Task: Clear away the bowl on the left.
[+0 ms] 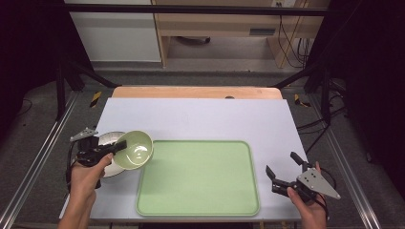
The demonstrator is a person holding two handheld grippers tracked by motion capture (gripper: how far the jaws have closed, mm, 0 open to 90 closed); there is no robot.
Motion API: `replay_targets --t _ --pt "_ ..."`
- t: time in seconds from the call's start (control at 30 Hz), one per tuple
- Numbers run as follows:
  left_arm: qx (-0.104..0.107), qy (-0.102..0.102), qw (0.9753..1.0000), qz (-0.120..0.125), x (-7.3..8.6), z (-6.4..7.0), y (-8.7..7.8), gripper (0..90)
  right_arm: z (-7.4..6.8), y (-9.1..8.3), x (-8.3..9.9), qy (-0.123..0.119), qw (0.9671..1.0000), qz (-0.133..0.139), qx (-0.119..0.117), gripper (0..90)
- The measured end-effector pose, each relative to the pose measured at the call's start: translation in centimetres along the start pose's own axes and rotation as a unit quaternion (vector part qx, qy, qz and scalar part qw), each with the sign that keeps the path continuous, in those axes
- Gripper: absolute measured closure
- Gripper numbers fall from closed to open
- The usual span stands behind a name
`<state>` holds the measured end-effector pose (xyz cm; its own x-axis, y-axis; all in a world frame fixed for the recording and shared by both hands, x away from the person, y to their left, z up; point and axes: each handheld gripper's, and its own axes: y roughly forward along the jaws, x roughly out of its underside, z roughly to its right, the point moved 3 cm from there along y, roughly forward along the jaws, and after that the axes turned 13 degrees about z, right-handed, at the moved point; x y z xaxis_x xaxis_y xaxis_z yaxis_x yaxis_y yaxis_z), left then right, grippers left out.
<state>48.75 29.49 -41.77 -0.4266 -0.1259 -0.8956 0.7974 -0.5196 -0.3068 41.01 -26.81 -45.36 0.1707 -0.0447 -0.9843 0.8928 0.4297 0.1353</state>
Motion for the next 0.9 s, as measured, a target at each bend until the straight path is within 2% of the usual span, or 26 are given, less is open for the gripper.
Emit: replay_targets --t 0.23,0.9 --pt "-0.003 0.023 0.9997 -0.012 0.3 0.8 0.5 82.9 0.0 0.0 0.1 0.000 1.0000 -0.002 0.001 5.6" --pt "0.021 0.047 0.9981 -0.032 1.0 3.3 1.8 82.9 0.1 0.0 0.1 0.002 1.0000 -0.009 0.003 5.8"
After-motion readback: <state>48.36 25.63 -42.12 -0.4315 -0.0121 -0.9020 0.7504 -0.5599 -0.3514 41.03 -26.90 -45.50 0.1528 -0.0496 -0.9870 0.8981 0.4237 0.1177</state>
